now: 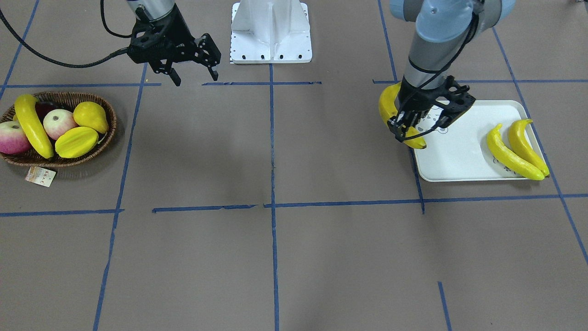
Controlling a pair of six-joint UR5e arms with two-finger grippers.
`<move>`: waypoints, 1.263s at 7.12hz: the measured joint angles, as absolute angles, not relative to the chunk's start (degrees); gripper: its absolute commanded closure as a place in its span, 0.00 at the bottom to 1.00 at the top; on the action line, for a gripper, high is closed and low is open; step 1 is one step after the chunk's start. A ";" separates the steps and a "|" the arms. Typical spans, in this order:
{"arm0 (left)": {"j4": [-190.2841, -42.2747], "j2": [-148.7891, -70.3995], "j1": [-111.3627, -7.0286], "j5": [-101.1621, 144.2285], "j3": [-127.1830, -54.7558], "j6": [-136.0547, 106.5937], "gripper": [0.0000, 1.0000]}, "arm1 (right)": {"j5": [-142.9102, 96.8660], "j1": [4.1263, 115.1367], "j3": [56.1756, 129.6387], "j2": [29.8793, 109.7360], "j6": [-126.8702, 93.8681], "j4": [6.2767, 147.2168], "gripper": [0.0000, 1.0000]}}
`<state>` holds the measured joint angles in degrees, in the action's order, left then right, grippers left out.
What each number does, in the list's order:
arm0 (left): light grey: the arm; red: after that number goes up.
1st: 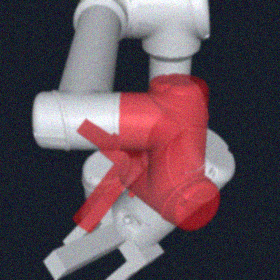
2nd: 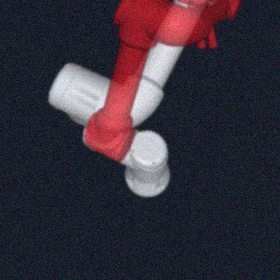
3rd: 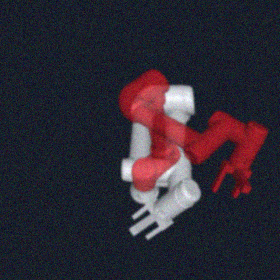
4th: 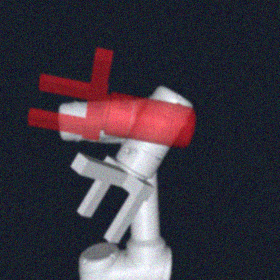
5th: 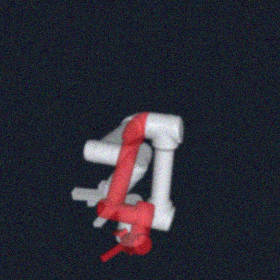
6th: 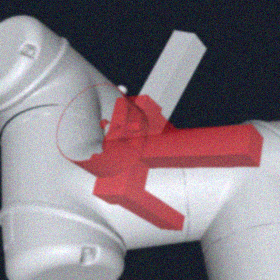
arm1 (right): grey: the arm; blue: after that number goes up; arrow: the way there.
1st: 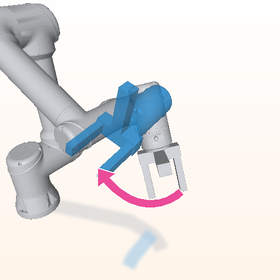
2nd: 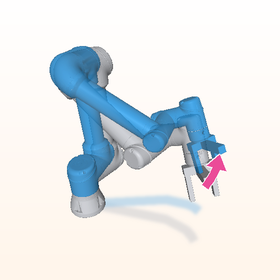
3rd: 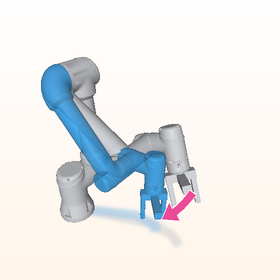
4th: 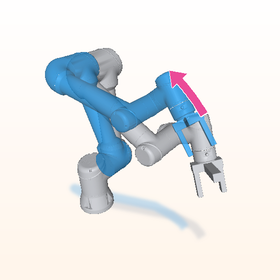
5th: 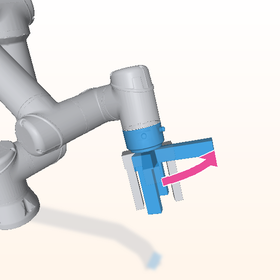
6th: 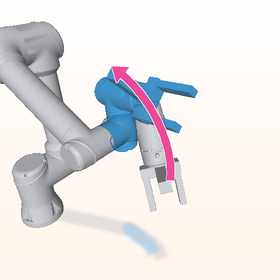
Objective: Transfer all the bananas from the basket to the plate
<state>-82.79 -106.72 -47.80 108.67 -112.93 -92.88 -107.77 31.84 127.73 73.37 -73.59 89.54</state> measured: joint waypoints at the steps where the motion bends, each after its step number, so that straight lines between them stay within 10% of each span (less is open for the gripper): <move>1: -86.86 -102.15 -49.85 108.70 -112.86 -92.93 1.00 | -108.38 32.28 128.03 73.91 -72.99 89.68 0.00; 6: -109.73 -91.58 -54.71 108.72 -103.40 -94.53 0.98 | -108.72 32.45 128.16 74.35 -72.67 89.74 0.00; 9: -121.81 -91.08 -55.64 108.72 -93.43 -96.79 0.79 | -108.72 32.43 128.14 74.28 -72.66 89.74 0.00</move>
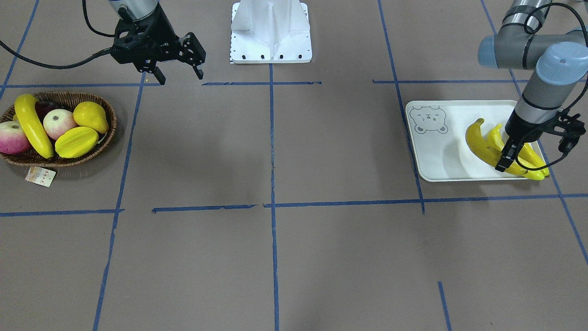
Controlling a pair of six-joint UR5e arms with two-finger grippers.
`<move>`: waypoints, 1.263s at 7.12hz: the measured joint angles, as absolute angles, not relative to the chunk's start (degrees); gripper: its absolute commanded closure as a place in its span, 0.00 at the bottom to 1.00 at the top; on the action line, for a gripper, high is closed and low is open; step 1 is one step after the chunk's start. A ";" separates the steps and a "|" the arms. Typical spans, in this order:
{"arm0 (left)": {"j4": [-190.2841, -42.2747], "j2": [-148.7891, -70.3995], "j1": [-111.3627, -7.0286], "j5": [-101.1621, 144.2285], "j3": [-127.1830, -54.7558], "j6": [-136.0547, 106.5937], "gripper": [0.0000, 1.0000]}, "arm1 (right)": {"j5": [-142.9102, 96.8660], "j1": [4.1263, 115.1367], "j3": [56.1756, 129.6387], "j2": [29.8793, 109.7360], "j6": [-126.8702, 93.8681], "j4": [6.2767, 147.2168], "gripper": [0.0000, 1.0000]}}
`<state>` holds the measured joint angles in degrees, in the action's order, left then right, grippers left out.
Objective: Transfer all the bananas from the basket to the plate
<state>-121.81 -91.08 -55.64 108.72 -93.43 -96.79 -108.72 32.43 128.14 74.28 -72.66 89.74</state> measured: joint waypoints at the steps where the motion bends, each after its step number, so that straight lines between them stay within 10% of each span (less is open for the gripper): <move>1: -125.11 -91.08 -56.29 108.72 -90.58 -96.89 0.59 | -108.72 32.40 128.14 74.25 -72.67 89.74 0.00; 3: -127.64 -91.16 -57.56 108.72 -88.03 -96.65 0.00 | -108.72 32.36 128.12 74.14 -72.68 89.74 0.00; 9: -127.27 -91.65 -61.55 116.48 -95.43 -94.13 0.00 | -112.34 36.68 128.31 77.66 -67.61 89.82 0.00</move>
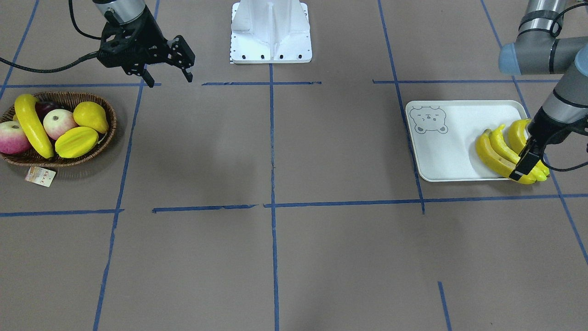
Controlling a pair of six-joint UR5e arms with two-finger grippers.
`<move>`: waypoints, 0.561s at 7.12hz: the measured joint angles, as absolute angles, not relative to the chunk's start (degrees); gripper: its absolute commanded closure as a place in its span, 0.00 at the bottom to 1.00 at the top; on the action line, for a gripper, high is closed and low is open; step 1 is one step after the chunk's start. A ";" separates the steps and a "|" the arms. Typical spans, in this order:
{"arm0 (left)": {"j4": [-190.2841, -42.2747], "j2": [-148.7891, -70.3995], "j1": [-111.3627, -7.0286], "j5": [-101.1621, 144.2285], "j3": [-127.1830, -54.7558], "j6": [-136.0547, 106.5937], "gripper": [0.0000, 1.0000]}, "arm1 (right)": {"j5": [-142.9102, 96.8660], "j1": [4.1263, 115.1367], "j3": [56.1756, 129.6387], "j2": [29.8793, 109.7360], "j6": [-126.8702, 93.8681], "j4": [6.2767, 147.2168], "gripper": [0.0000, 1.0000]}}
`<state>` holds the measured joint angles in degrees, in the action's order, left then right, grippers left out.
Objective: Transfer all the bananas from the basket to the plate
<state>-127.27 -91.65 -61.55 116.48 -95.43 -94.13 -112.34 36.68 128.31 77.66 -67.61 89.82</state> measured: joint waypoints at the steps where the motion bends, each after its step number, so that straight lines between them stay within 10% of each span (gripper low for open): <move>1: -126.81 -91.72 -60.40 117.04 -99.15 -93.93 0.00 | -113.20 38.39 128.68 80.49 -63.45 89.79 0.00; 4: -118.51 -93.81 -49.09 117.28 -110.11 -92.89 0.00 | -114.50 44.49 131.87 93.25 -45.94 88.97 0.00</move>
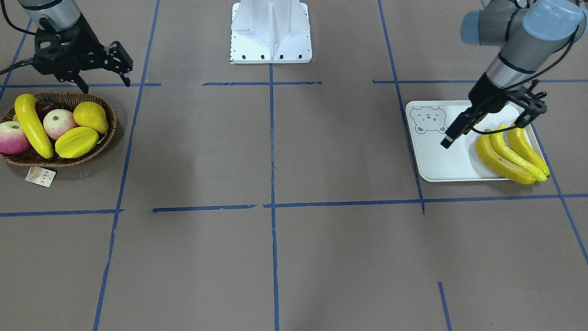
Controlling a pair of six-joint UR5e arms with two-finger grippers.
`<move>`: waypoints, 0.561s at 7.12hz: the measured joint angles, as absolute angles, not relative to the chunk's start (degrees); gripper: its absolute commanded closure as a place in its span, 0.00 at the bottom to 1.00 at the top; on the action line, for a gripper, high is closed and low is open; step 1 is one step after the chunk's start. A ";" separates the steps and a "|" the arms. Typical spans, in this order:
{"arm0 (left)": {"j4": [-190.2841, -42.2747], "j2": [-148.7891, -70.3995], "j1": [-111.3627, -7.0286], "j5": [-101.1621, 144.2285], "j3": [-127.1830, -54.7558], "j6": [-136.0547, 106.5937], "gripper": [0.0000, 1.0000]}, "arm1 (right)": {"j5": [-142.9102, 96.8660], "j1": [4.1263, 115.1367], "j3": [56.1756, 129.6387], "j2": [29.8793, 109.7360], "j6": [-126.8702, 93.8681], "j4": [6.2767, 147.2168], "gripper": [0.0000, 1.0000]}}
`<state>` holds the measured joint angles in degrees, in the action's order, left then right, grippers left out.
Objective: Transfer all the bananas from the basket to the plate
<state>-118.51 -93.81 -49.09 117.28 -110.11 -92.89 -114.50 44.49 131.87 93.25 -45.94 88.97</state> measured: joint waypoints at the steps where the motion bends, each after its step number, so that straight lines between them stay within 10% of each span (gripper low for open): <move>1: -115.63 -95.82 -45.62 117.19 -111.93 -91.81 0.00 | -115.22 47.02 132.18 97.22 -39.64 88.25 0.00; 4: -113.29 -99.67 -41.04 116.70 -112.63 -90.91 0.00 | -118.14 52.64 125.99 111.34 -28.05 69.55 0.00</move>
